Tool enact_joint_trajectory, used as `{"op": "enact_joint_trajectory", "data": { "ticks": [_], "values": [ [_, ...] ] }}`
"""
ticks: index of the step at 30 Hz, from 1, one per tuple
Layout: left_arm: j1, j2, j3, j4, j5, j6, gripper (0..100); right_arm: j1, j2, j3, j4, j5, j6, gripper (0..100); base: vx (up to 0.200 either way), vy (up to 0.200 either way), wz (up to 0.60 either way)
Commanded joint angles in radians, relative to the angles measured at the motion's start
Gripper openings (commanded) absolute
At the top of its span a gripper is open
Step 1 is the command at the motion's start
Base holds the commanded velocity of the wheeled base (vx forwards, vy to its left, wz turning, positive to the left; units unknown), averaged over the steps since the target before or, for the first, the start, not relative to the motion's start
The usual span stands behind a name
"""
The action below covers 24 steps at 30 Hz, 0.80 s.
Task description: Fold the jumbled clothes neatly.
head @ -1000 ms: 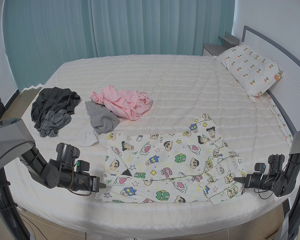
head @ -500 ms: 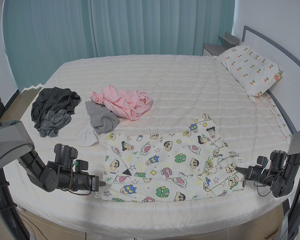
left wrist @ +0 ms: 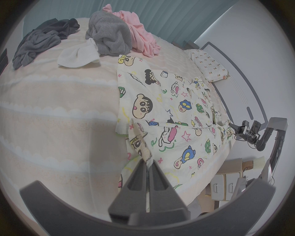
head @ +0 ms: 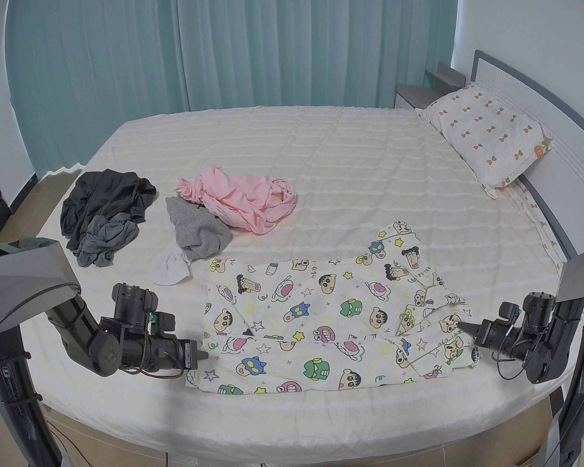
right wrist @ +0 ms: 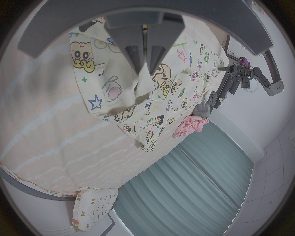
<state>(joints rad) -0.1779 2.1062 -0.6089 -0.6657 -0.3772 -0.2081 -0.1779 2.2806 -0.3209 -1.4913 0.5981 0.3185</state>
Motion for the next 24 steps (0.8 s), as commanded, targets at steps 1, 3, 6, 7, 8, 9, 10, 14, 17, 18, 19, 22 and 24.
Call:
{"op": "enact_joint_trajectory", "data": {
  "ticks": [1,3,6,7,8,9,10,14,17,18,19,22,24],
  "values": [
    [-0.002,0.018,-0.012,0.0,0.0,-0.002,0,0.0,0.011,0.002,-0.001,-0.003,0.001,0,0.0,0.0,0.0],
    [-0.002,0.02,-0.011,0.0,0.0,-0.002,0,0.0,0.014,0.002,-0.001,-0.011,0.001,0,0.0,0.0,0.0],
    [-0.002,0.025,-0.011,0.0,0.0,-0.002,0,0.0,0.019,0.002,-0.001,-0.015,-0.001,0,0.0,0.0,0.0],
    [-0.003,0.028,-0.011,0.0,0.0,-0.002,100,0.0,0.028,0.002,-0.001,-0.015,-0.001,0,0.0,0.0,0.0],
    [-0.005,0.028,-0.011,0.0,0.0,-0.002,100,0.0,0.03,0.002,-0.001,-0.015,-0.003,0,0.0,0.0,0.0],
    [-0.005,0.028,-0.011,0.0,0.0,-0.004,100,0.0,0.031,0.002,0.0,-0.015,-0.003,0,0.0,0.0,0.0],
    [-0.005,0.028,-0.011,0.0,0.0,-0.005,100,0.001,0.034,0.003,-0.001,-0.015,-0.004,100,0.0,0.0,0.0],
    [-0.003,0.025,-0.012,0.0,0.003,-0.025,100,0.001,0.026,0.006,0.0,-0.017,-0.004,100,0.0,0.0,0.0],
    [0.0,0.0,-0.011,-0.011,0.041,-0.082,100,-0.003,0.01,0.003,-0.001,-0.029,-0.003,100,0.0,0.0,0.0],
    [0.005,-0.017,-0.008,-0.018,0.04,-0.103,100,-0.003,0.003,0.0,0.002,-0.04,-0.003,100,0.0,0.0,0.0],
    [0.009,-0.04,-0.002,-0.029,0.035,-0.132,100,-0.002,-0.003,-0.001,0.0,-0.061,-0.003,100,0.0,0.0,0.0],
    [0.015,-0.1,0.005,-0.041,0.034,-0.215,100,-0.002,-0.033,-0.004,0.0,-0.116,-0.004,100,0.0,0.0,0.0],
    [0.015,-0.153,0.005,-0.038,0.034,-0.283,100,-0.011,-0.076,-0.003,0.0,-0.124,-0.004,100,0.0,0.0,0.0]
  ]
}}
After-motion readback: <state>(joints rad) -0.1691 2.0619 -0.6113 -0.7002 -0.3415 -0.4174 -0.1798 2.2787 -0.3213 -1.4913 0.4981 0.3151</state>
